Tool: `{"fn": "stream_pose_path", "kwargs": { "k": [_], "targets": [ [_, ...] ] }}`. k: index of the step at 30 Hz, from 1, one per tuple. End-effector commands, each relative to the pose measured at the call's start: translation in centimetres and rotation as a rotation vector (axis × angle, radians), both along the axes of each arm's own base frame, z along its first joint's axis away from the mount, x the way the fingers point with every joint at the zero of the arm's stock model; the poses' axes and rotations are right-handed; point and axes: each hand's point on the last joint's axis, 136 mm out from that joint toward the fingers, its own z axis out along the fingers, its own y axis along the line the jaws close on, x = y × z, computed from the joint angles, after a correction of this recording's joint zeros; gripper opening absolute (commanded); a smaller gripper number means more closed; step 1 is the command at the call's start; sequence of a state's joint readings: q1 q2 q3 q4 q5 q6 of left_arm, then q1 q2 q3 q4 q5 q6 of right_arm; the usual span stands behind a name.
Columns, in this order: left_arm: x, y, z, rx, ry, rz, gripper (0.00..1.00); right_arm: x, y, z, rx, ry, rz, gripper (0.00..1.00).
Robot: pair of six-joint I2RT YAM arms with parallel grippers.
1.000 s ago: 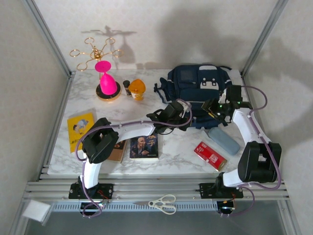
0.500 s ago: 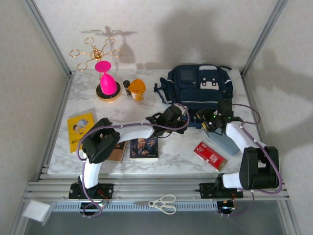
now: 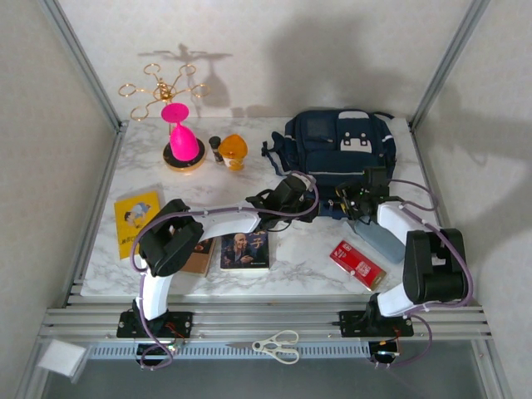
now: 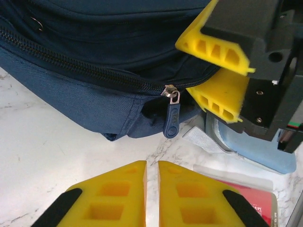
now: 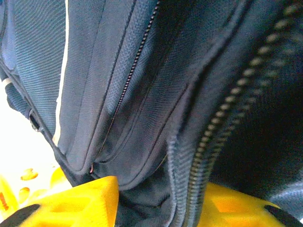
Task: Pack the student bag
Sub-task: Unzip the student bag at the top-right of the table.
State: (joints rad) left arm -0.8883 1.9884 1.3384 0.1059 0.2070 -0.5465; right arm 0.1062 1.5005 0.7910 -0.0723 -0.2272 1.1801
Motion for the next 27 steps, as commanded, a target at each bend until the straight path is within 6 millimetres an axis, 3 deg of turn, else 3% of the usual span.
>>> {"fn": "stream_pose_path", "kwargs": {
  "k": [1, 8, 14, 19, 23, 27],
  "targets": [
    [1.0, -0.1, 1.9, -0.058, -0.009, 0.051, 0.15, 1.0, -0.1, 0.6, -0.030, -0.016, -0.022, 0.31],
    [0.8, -0.4, 3.0, -0.100, -0.033, 0.031, 0.27, 1.3, 0.5, 3.3, -0.047, -0.078, 0.063, 0.00],
    [0.2, -1.9, 3.1, -0.067, -0.039, -0.077, 0.37, 1.5, 1.5, 5.8, -0.020, -0.135, 0.123, 0.00],
    [-0.3, -3.1, 3.8, -0.062, -0.052, -0.095, 0.41, 1.4, 1.7, 6.6, -0.007, -0.150, 0.131, 0.00],
    [1.2, -2.5, 1.9, 0.039, -0.036, -0.002, 0.41, 1.4, 1.8, 6.8, -0.003, -0.154, 0.132, 0.00],
    [1.3, -2.6, 1.7, 0.048, -0.025, 0.043, 0.43, 1.5, 2.1, 7.1, 0.013, -0.159, 0.137, 0.00]
  ]
}}
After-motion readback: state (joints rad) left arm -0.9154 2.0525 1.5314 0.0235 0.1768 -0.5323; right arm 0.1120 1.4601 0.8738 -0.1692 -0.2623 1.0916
